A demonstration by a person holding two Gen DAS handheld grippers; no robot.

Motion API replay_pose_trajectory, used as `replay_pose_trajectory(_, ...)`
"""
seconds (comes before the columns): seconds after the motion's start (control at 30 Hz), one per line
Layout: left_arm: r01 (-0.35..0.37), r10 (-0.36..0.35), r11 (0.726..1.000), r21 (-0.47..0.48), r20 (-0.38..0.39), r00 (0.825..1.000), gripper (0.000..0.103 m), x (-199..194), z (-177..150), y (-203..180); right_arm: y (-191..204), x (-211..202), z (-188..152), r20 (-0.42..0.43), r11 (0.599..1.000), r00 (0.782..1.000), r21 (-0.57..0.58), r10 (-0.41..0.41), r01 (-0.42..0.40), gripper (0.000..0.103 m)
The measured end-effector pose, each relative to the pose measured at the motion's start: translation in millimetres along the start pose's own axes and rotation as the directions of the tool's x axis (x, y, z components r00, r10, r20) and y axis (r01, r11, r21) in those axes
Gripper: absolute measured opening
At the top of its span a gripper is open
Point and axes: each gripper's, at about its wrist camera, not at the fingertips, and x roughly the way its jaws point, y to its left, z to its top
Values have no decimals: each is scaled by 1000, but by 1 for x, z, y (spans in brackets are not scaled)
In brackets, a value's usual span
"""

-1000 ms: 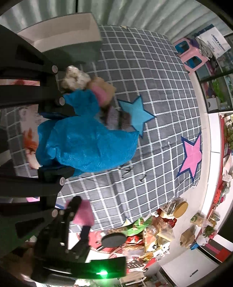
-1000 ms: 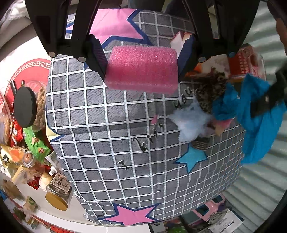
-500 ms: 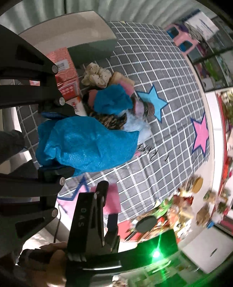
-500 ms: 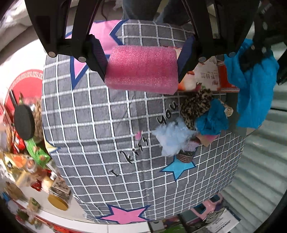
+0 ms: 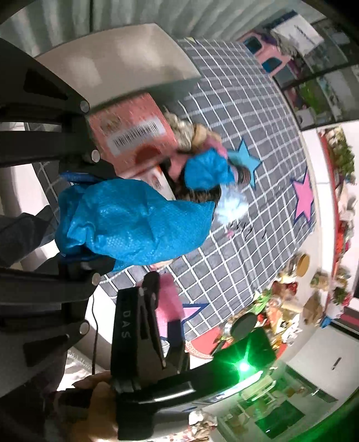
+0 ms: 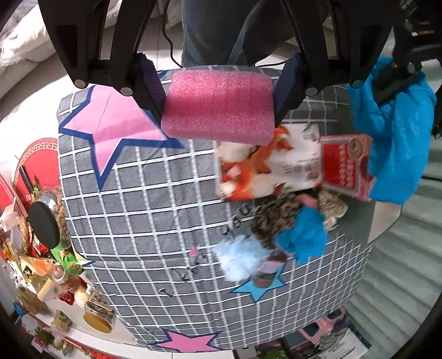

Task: Organize soft objects
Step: 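Lift the blue cloth and pink sponge and carry both over the white box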

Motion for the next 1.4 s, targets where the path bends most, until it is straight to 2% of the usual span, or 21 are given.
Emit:
replay_pose_trajectory(0.23,-47,60,990,-132,93,994,41,-35,-31,45,54,-4,-15,-2,993,1000,-119,7,-7,72)
replay_pose_trajectory(0.33,-72,98,974,-215,117,988,41,-47,-44,70,78,-8,-17,12,984,1000,-180,11,-9,72)
replay_pose_trajectory(0.43,-101,145,946,-309,121,982,41,-56,-58,95,103,-13,-15,26,970,999,-244,19,-12,72)
replay_pose_trajectory(0.5,-119,175,920,-373,120,977,41,-61,-67,115,121,-18,-13,40,958,999,-287,26,-14,72)
replay_pose_trajectory(0.63,-159,248,847,-507,113,962,41,-72,-90,157,156,-33,-7,76,931,996,-365,53,-22,72)
replay_pose_trajectory(0.77,-196,294,783,-590,72,953,41,-71,-110,193,191,-42,-2,91,900,992,-435,83,-35,72)
replay_pose_trajectory(0.83,-219,311,757,-616,44,949,41,-67,-119,207,209,-41,0,82,883,991,-466,102,-52,72)
replay_pose_trajectory(0.97,-240,311,723,-648,-5,950,41,-58,-129,221,244,-32,0,57,851,991,-520,125,-77,72)
replay_pose_trajectory(1.13,-252,300,712,-655,-40,953,41,-46,-134,227,272,-18,2,30,827,991,-555,133,-94,72)
replay_pose_trajectory(1.4,-256,280,708,-659,-71,957,41,-32,-138,234,291,2,1,-8,818,992,-565,124,-107,72)
